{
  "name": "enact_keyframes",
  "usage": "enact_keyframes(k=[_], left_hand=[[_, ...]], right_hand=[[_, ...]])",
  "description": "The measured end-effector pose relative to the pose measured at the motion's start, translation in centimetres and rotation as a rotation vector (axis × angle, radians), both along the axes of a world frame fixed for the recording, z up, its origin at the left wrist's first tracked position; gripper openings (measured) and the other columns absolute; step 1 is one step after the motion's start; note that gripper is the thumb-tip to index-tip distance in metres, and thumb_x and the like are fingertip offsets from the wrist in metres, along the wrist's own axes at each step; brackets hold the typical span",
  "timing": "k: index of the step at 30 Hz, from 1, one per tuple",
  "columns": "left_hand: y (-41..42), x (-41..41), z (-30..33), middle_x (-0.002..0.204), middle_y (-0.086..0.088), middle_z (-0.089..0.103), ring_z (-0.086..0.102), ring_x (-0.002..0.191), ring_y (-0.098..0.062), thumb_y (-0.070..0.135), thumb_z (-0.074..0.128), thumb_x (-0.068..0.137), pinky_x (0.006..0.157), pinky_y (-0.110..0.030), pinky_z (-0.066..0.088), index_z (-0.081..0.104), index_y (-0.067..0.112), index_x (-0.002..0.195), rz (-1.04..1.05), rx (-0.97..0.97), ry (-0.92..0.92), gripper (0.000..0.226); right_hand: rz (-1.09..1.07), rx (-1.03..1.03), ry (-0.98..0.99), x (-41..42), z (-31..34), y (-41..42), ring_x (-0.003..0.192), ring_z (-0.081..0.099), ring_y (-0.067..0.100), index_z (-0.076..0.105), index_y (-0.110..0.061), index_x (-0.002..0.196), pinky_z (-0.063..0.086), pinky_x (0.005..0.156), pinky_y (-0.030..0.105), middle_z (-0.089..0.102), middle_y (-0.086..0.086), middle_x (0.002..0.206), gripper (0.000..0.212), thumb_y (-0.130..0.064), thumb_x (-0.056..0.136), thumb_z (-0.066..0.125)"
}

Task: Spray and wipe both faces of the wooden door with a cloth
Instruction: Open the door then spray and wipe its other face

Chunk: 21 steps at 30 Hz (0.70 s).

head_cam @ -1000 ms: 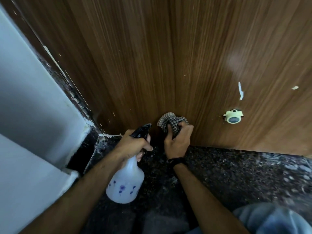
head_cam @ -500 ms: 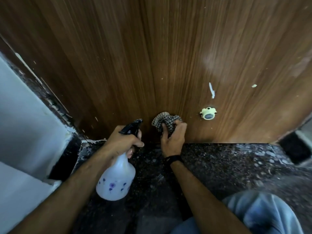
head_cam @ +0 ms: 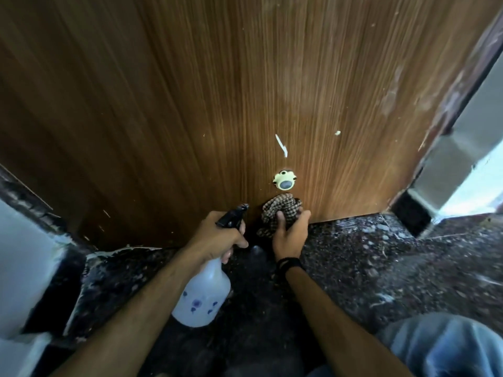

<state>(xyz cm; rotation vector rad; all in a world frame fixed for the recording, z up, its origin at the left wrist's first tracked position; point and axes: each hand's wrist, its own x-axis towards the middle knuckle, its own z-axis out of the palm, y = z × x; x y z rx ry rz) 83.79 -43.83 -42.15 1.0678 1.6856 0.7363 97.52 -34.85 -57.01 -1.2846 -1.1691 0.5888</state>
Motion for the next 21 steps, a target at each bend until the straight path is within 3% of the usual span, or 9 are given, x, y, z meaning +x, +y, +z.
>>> enact_keyframes(k=[4,8,12,16,18,21], left_hand=[[1.7,0.8,0.0,0.056,-0.003,0.048,0.04,0.041,-0.017,-0.007,0.068,0.085,0.049,-0.027,0.037,0.061,0.011,0.084,0.009,0.012,-0.008,0.02],[3.0,1.8,0.0,0.063,-0.006,0.049,0.039,0.042,-0.017,-0.008,0.068,0.086,0.047,-0.027,0.035,0.061,0.011,0.087,0.002,0.001,0.001,0.02],[3.4,1.5,0.0,0.065,-0.006,0.049,0.038,0.042,-0.016,-0.009,0.067,0.088,0.045,-0.026,0.035,0.06,0.01,0.088,0.031,-0.013,0.015,0.02],[3.5,1.7,-0.7,0.051,-0.001,0.042,0.037,0.039,-0.016,-0.01,0.066,0.085,0.046,-0.027,0.034,0.055,0.009,0.085,0.051,-0.049,0.079,0.022],[3.4,1.8,-1.0,0.055,-0.004,0.043,0.038,0.04,-0.017,-0.01,0.067,0.083,0.047,-0.026,0.033,0.056,0.011,0.083,0.051,-0.051,0.098,0.024],[3.2,2.0,-1.3,0.064,-0.01,0.047,0.039,0.042,-0.018,-0.009,0.07,0.08,0.045,-0.025,0.034,0.059,0.011,0.081,0.059,-0.032,0.082,0.022]], right_hand=[[0.025,0.11,-0.028,-0.4,1.4,1.0,0.096,0.056,0.022,0.048,-0.009,0.107,0.045,0.084,0.031,0.056,0.009,0.102,0.023,-0.017,0.095,0.065],[0.058,0.217,-0.083,-0.5,0.8,1.3,0.102,0.057,0.017,0.058,0.001,0.111,0.044,0.095,0.021,0.061,0.009,0.107,0.025,-0.007,0.09,0.069],[0.268,0.387,-0.225,-1.3,1.1,1.4,0.107,0.06,0.021,0.065,0.002,0.115,0.045,0.1,0.025,0.064,0.013,0.112,0.031,0.01,0.085,0.063],[0.167,0.329,-0.106,-2.3,0.7,1.2,0.101,0.058,0.02,0.061,0.001,0.113,0.045,0.094,0.025,0.061,0.013,0.105,0.029,0.009,0.086,0.065],[0.018,0.233,-0.042,-1.7,-0.8,1.5,0.099,0.053,0.018,0.057,0.003,0.112,0.046,0.09,0.03,0.057,0.015,0.102,0.023,-0.004,0.091,0.065],[-0.151,0.047,0.076,-1.1,-2.6,1.8,0.097,0.051,0.025,0.053,0.009,0.113,0.045,0.087,0.043,0.053,0.019,0.101,0.032,-0.018,0.096,0.06]])
